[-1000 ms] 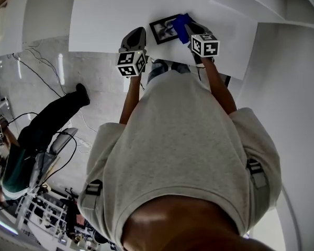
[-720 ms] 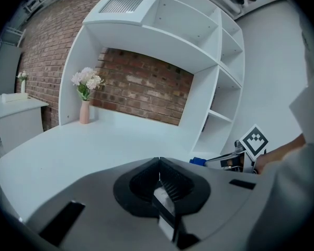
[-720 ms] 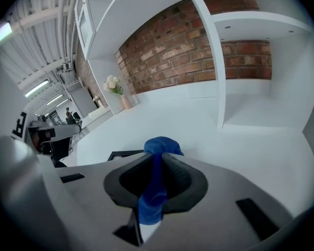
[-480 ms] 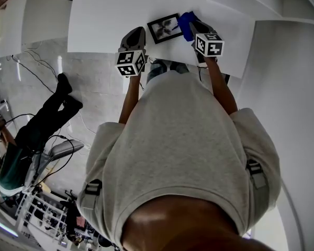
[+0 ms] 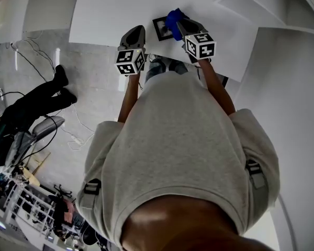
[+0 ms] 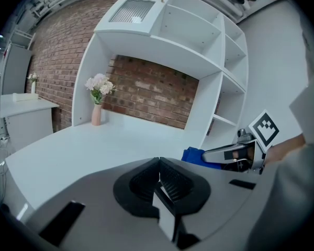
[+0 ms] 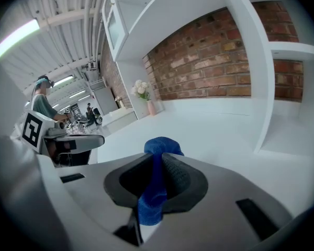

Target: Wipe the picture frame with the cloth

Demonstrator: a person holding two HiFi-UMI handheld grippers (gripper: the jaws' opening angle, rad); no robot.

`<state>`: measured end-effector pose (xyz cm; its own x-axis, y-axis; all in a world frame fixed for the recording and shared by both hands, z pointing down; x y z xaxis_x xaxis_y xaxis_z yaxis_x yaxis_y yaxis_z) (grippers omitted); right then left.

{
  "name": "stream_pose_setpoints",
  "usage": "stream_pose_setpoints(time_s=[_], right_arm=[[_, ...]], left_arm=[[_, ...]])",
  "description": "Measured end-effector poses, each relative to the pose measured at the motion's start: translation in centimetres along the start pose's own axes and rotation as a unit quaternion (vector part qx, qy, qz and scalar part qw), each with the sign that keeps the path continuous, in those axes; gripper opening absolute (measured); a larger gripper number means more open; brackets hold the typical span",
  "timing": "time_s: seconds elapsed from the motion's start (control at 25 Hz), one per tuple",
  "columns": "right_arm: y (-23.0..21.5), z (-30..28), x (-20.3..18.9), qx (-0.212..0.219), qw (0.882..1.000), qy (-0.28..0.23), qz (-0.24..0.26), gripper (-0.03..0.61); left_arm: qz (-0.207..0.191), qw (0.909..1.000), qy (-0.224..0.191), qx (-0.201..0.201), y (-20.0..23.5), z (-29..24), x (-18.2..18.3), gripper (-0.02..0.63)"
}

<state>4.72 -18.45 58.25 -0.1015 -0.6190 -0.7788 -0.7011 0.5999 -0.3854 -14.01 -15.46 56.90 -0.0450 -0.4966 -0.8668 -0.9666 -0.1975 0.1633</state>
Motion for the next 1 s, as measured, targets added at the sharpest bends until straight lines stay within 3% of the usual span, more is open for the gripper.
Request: stream_pose_setpoints(time_s=[0.4,0.72,1.0], right_arm=[[4.0,-3.3,-2.0,0.059,0.997,0.037,0.022,0.066],[4.8,-5.6,-4.7,0.071,0.994,0.085,0.017,0.066],[4.4,-4.8,-6.4,0.067,0.992,0.104,0.005,0.066]], left_arm=[[0.012,0.9992,-0.004,0.037,2.7,1.9,-1.1,0.017],[0.021,0.9985,0.003,0.051,5.0,2.4,-1.7,0.017],[0.017,0.9990,0.007,0.041,4.1,2.0,-1.2,0.017]])
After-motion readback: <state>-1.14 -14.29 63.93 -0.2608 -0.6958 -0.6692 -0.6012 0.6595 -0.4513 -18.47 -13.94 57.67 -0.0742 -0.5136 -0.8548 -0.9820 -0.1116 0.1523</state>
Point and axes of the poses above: the fingertips, and each gripper's own axes: z backward along the fingers, y to its left, x out of its top, the point moved 4 cm from there along z, backward along the fingers, and after that the axes turned 12 degrees about x, right-handed, at the moved point
